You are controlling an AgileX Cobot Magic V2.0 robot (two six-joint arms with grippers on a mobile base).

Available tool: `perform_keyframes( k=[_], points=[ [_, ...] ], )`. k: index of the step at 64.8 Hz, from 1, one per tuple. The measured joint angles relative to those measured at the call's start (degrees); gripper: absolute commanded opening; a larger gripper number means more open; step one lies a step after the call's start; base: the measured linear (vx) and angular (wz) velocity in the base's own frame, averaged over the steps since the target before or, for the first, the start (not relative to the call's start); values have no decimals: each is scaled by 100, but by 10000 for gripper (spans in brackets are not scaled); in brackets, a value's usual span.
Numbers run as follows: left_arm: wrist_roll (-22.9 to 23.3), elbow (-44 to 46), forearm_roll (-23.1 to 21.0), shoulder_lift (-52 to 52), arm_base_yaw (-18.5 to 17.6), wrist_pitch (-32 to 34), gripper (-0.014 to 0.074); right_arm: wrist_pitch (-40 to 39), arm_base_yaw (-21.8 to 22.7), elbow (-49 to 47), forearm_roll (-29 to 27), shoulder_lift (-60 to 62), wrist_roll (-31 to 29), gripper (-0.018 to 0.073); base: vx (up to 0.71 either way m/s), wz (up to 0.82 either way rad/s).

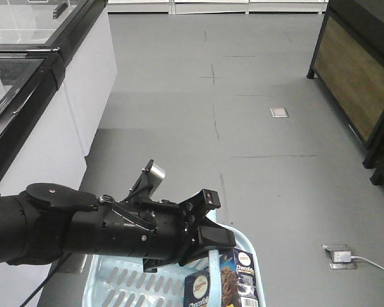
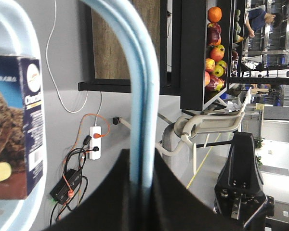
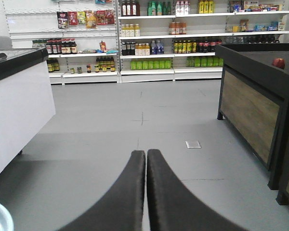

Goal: Left arm holds basket, right arm returns cookies
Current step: 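Lower the held basket in front of the robot with the left arm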

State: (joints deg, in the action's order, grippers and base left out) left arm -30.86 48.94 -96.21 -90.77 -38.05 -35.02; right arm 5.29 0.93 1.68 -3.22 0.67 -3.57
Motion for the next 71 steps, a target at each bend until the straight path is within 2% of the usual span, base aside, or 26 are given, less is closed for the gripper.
perform_keyframes(
  k=[71],
  points=[
    [33, 0, 0, 0, 0, 6, -8, 0, 0, 0, 0, 0, 0, -8, 0, 0]
  ],
)
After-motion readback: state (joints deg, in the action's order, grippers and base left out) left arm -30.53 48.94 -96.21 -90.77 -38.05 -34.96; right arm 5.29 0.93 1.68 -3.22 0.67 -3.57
